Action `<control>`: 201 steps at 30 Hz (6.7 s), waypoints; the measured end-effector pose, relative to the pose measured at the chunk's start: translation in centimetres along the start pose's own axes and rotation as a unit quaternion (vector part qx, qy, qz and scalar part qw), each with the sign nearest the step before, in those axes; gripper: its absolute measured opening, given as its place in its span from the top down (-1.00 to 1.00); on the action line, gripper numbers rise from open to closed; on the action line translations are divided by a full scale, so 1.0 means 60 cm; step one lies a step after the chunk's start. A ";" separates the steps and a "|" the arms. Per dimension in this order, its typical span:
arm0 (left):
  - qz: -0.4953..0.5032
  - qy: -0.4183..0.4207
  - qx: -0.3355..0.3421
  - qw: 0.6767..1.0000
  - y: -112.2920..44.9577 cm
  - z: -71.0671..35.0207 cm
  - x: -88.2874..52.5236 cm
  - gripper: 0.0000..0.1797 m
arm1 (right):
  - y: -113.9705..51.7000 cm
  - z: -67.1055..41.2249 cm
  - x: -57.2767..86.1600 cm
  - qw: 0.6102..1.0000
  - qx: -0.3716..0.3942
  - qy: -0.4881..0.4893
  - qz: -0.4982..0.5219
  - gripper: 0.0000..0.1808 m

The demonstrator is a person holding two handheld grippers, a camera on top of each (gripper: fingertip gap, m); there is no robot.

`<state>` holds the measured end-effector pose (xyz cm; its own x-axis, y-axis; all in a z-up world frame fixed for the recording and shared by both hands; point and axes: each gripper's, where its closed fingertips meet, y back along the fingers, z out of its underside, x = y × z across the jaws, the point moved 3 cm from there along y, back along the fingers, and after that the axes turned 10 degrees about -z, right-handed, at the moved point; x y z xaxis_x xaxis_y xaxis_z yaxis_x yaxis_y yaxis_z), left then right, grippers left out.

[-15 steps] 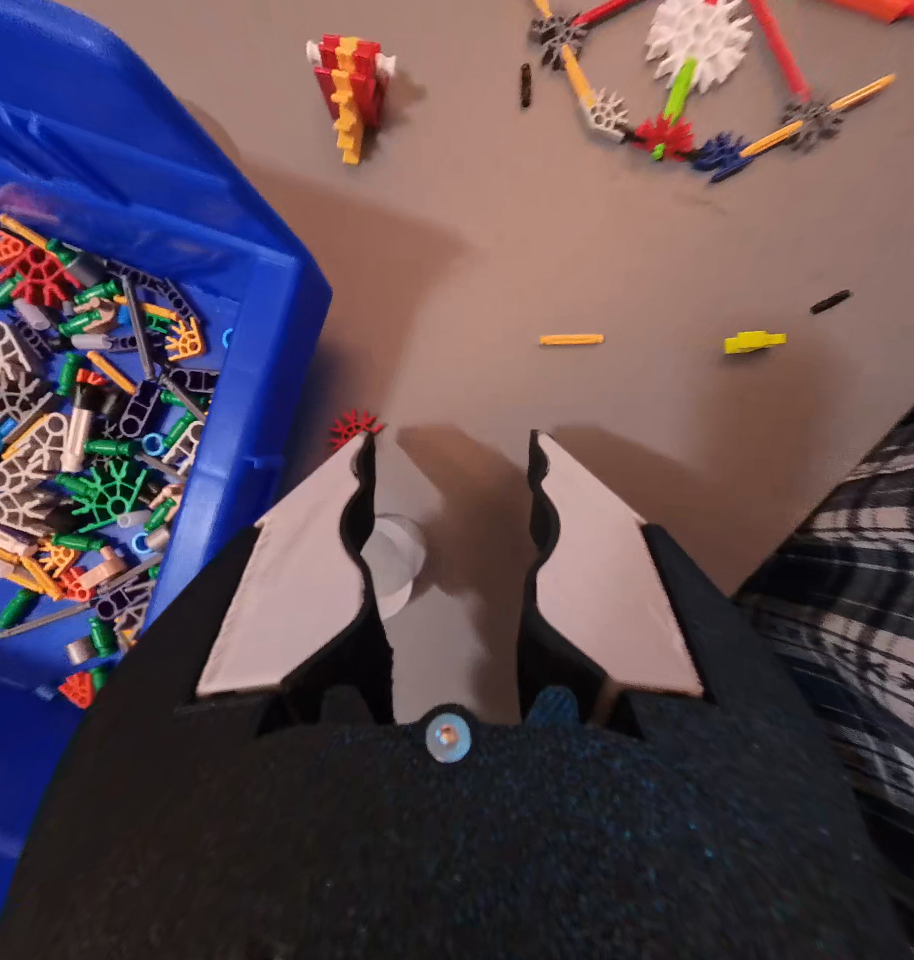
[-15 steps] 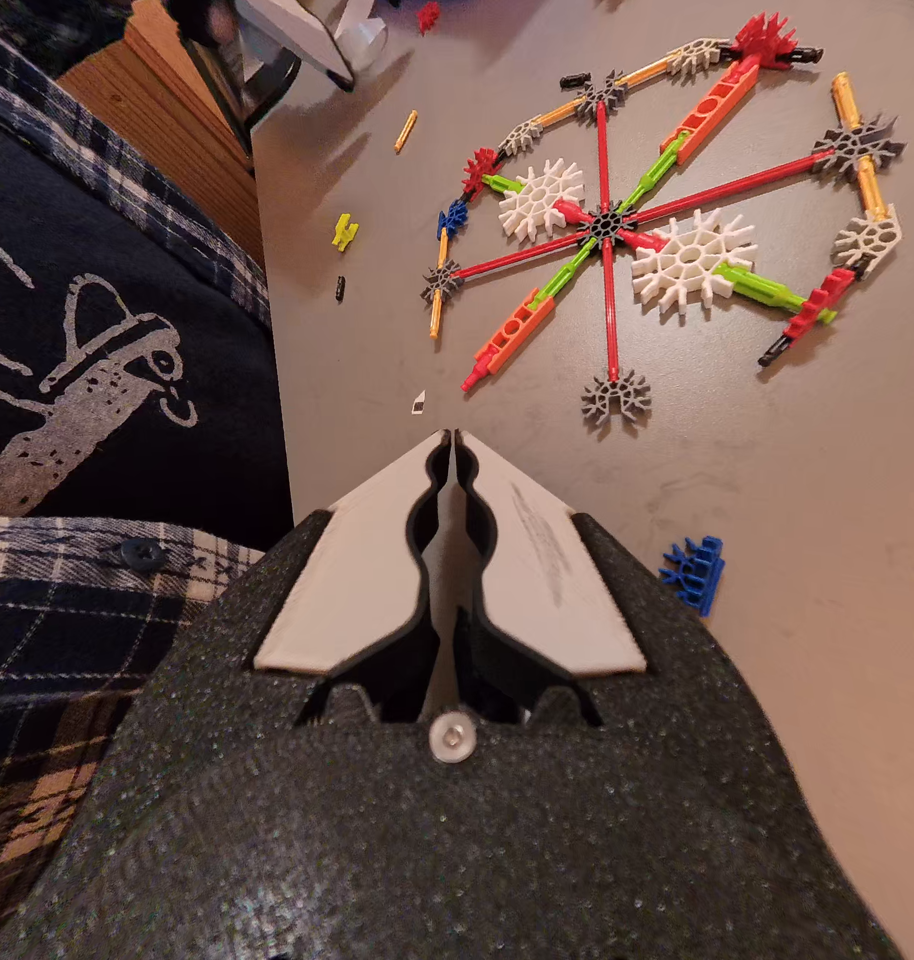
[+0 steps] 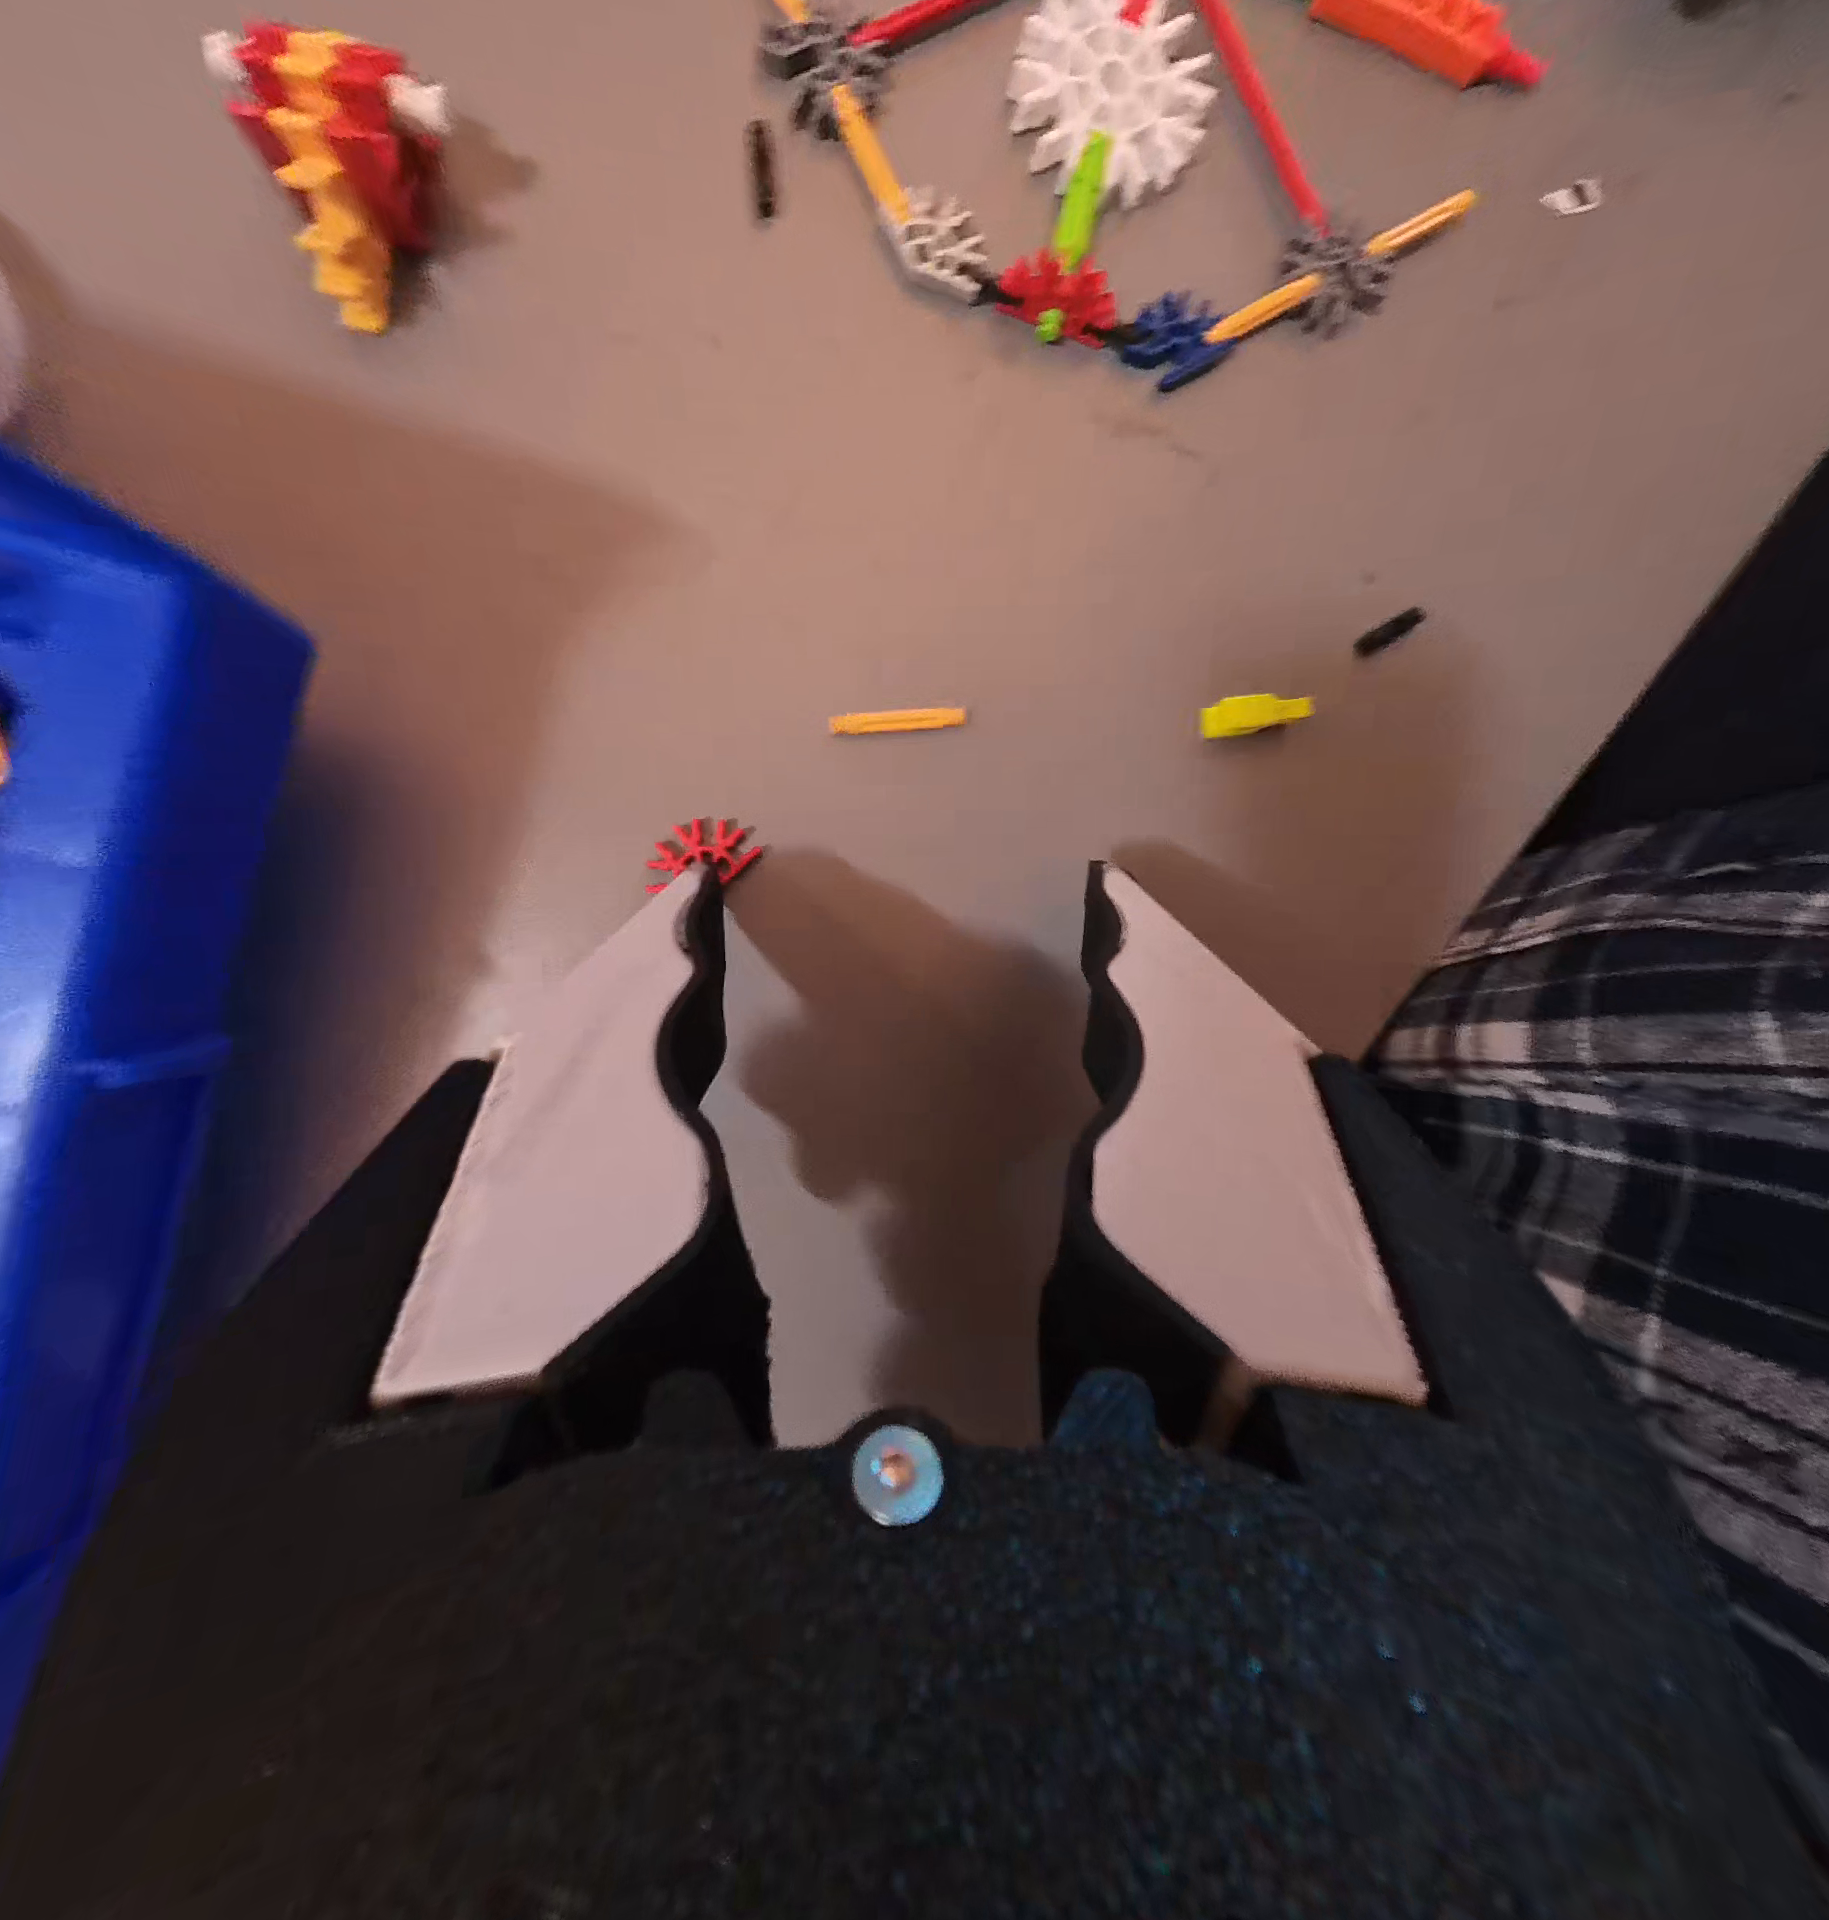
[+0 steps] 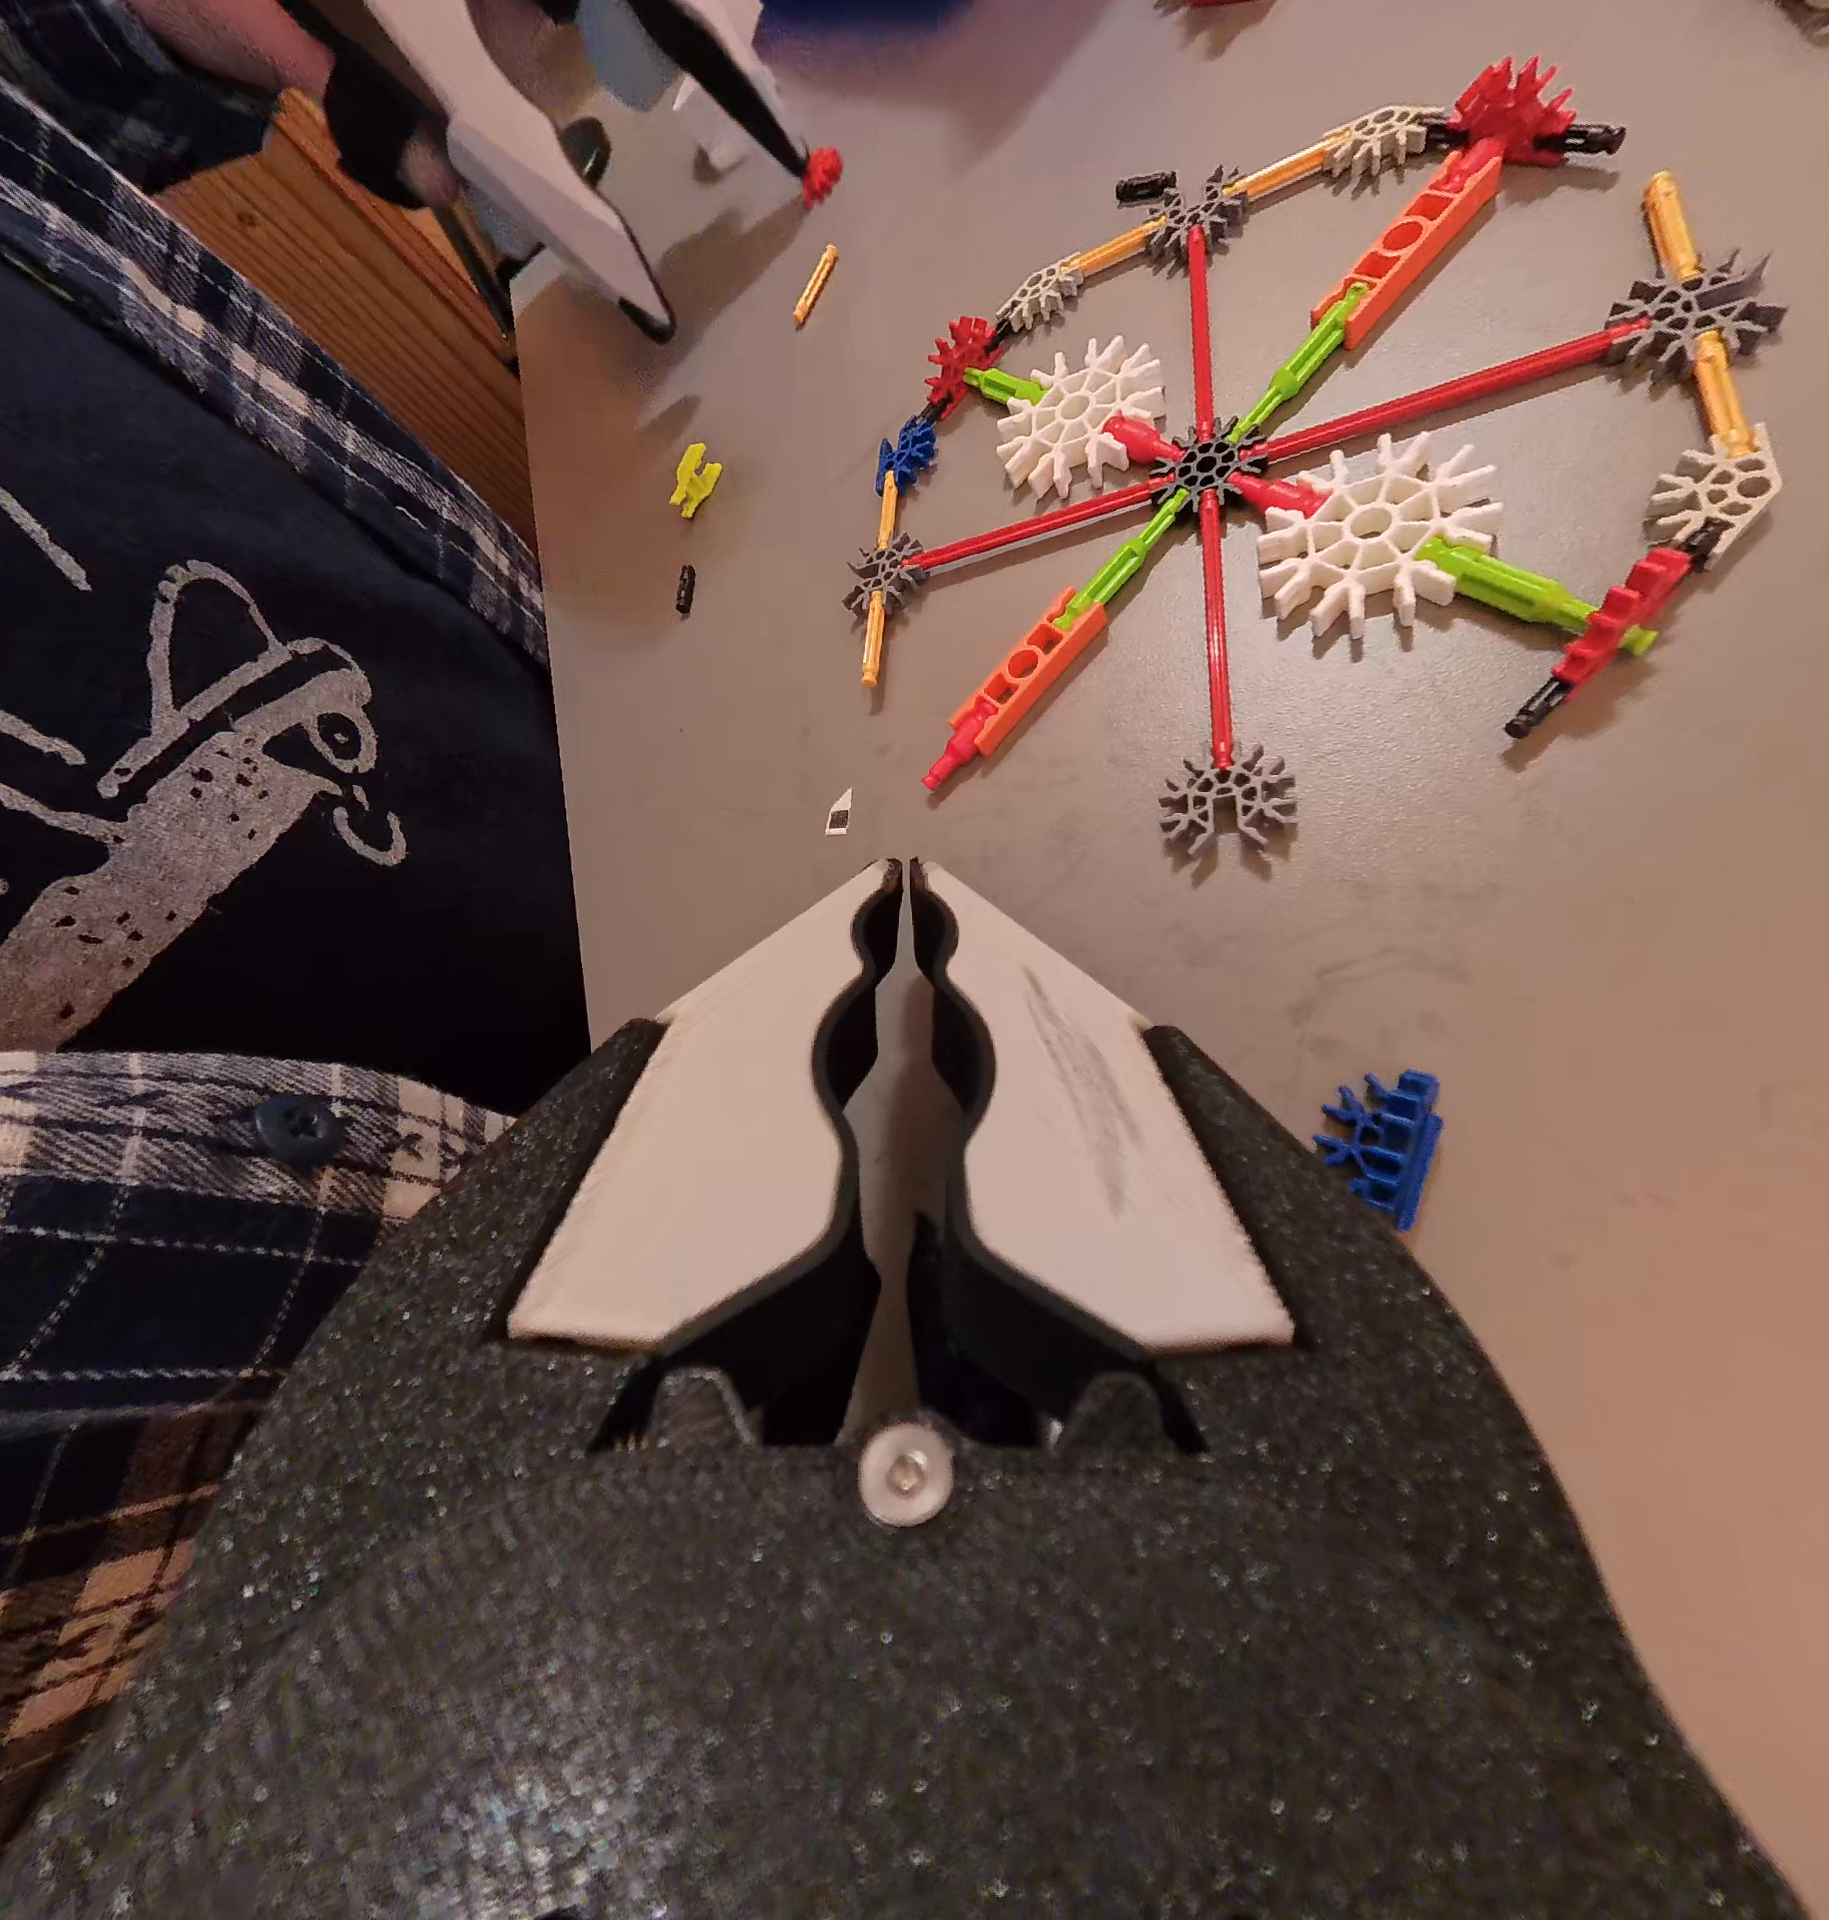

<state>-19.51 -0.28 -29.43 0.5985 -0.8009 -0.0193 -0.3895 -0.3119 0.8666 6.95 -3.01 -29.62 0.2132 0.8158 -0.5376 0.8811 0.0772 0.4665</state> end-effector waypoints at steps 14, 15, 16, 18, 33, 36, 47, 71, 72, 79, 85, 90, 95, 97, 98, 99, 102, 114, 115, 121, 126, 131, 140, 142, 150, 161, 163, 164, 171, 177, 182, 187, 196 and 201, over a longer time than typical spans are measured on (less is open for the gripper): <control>-0.024 -0.050 0.005 0.998 -0.008 -0.007 -0.016 0.64 | 0.001 -0.001 -0.003 1.000 0.005 0.005 -0.008 1.00; -0.026 -0.060 -0.004 0.998 -0.013 -0.004 -0.016 0.71 | 0.002 -0.001 -0.003 1.000 0.005 0.006 -0.007 1.00; -0.033 -0.069 -0.002 0.997 -0.015 -0.005 -0.018 0.79 | 0.002 -0.002 -0.003 1.000 0.006 0.006 -0.005 1.00; -0.031 -0.067 0.000 0.997 -0.016 -0.005 -0.017 0.88 | 0.003 -0.002 -0.003 1.000 0.008 0.007 -0.004 1.00; -0.057 -0.054 0.022 0.997 -0.013 -0.002 -0.014 0.92 | 0.005 -0.003 -0.005 1.000 0.012 0.010 -0.007 1.00; -0.059 -0.054 0.024 0.997 -0.011 -0.002 -0.011 0.93 | 0.006 -0.003 -0.005 1.000 0.014 0.012 -0.007 1.00; -0.028 -0.035 0.043 0.998 0.009 -0.014 0.019 0.99 | 0.011 -0.005 -0.009 0.999 0.025 0.020 -0.006 0.99; 0.167 -0.231 0.090 0.954 -0.047 -0.090 0.271 0.74 | 0.020 0.024 -0.033 0.999 0.011 0.035 0.009 0.95; 0.164 -0.238 0.086 0.953 -0.052 -0.087 0.276 0.73 | 0.021 0.023 -0.034 0.999 0.013 0.037 0.007 0.95; 0.128 -0.226 0.092 0.961 -0.063 -0.088 0.286 0.84 | 0.020 0.025 -0.042 0.999 0.009 0.052 0.000 0.95; 0.095 -0.204 0.104 0.969 -0.069 -0.096 0.287 0.87 | 0.019 0.027 -0.045 0.998 0.003 0.062 -0.001 0.95; 0.053 -0.183 0.106 0.976 -0.084 -0.124 0.277 0.87 | 0.018 0.028 -0.046 0.998 0.000 0.069 0.004 0.95; 0.039 -0.179 0.122 0.975 -0.097 -0.153 0.280 0.87 | 0.015 0.029 -0.044 0.996 -0.006 0.083 0.027 0.95; 0.057 -0.194 0.122 0.972 -0.104 -0.160 0.294 0.86 | 0.012 0.032 -0.045 0.995 -0.016 0.092 0.036 0.95; 0.055 -0.199 0.119 0.971 -0.107 -0.162 0.295 0.84 | 0.010 0.034 -0.044 0.994 -0.024 0.096 0.043 0.94; 0.047 -0.198 0.122 0.971 -0.106 -0.165 0.291 0.78 | 0.006 0.036 -0.045 0.993 -0.033 0.102 0.049 0.92; 0.029 -0.184 0.124 0.975 -0.093 -0.160 0.273 0.73 | -0.010 0.039 -0.056 0.990 -0.051 0.120 0.045 0.90; 0.019 -0.181 0.116 0.976 -0.100 -0.153 0.268 0.76 | -0.054 0.032 -0.059 0.984 -0.094 0.139 0.061 0.80; 0.017 -0.186 0.115 0.976 -0.100 -0.154 0.266 0.75 | -0.053 0.034 -0.060 0.984 -0.092 0.137 0.061 0.79; 0.016 -0.191 0.116 0.975 -0.104 -0.160 0.254 0.77 | -0.052 0.043 -0.071 0.985 -0.089 0.130 0.063 0.81; -0.009 -0.197 0.120 0.973 -0.109 -0.171 0.252 0.80 | -0.066 0.050 -0.092 0.983 -0.100 0.145 0.043 0.84; 0.005 -0.167 0.119 0.979 -0.091 -0.160 0.254 0.83 | -0.048 0.040 -0.085 0.986 -0.071 0.139 0.055 0.84; 0.037 -0.130 0.102 0.985 -0.094 -0.142 0.277 0.89 | -0.059 0.024 -0.056 0.976 -0.103 0.179 0.073 0.80; 0.030 -0.133 0.104 0.985 -0.096 -0.145 0.281 0.91 | -0.061 0.021 -0.056 0.974 -0.107 0.185 0.074 0.82; -0.011 -0.107 0.120 0.987 -0.072 -0.138 0.244 0.91 | -0.055 0.016 -0.043 0.979 -0.071 0.132 0.140 0.87; -0.150 -0.012 0.118 0.981 -0.063 -0.154 -0.009 0.88 | -0.035 0.007 -0.043 0.985 -0.009 0.100 0.143 0.81; -0.144 -0.016 0.114 0.983 -0.081 -0.163 -0.020 0.88 | -0.032 0.006 -0.041 0.985 -0.002 0.092 0.144 0.82; -0.144 -0.025 0.109 0.983 -0.090 -0.166 -0.022 0.88 | -0.031 0.006 -0.039 0.985 -0.002 0.091 0.146 0.81; -0.117 -0.039 0.094 0.988 -0.117 -0.172 -0.018 0.96 | -0.029 0.007 -0.036 0.984 -0.001 0.086 0.153 0.82; -0.110 -0.054 0.101 0.987 -0.119 -0.173 -0.016 1.00 | -0.027 0.006 -0.035 0.985 0.004 0.080 0.151 0.82; -0.112 -0.063 0.103 0.986 -0.113 -0.168 -0.016 1.00 | -0.026 0.006 -0.036 0.986 0.007 0.081 0.148 0.82; -0.115 -0.058 0.122 0.984 -0.101 -0.170 -0.019 0.98 | -0.019 0.009 -0.032 0.985 0.006 0.079 0.151 0.82; -0.089 -0.087 0.101 0.987 -0.125 -0.182 -0.017 0.98 | -0.017 0.011 -0.031 0.984 0.002 0.082 0.157 0.82; -0.088 -0.076 0.106 0.987 -0.124 -0.181 -0.020 0.99 | -0.014 0.011 -0.031 0.984 0.007 0.080 0.160 0.82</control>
<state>-9.75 8.53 -30.43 0.5638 -0.7873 -0.2496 -0.4362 -0.5405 0.7194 6.08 -4.95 -29.46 0.4126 0.8768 -0.2470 0.7857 -0.2053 0.5835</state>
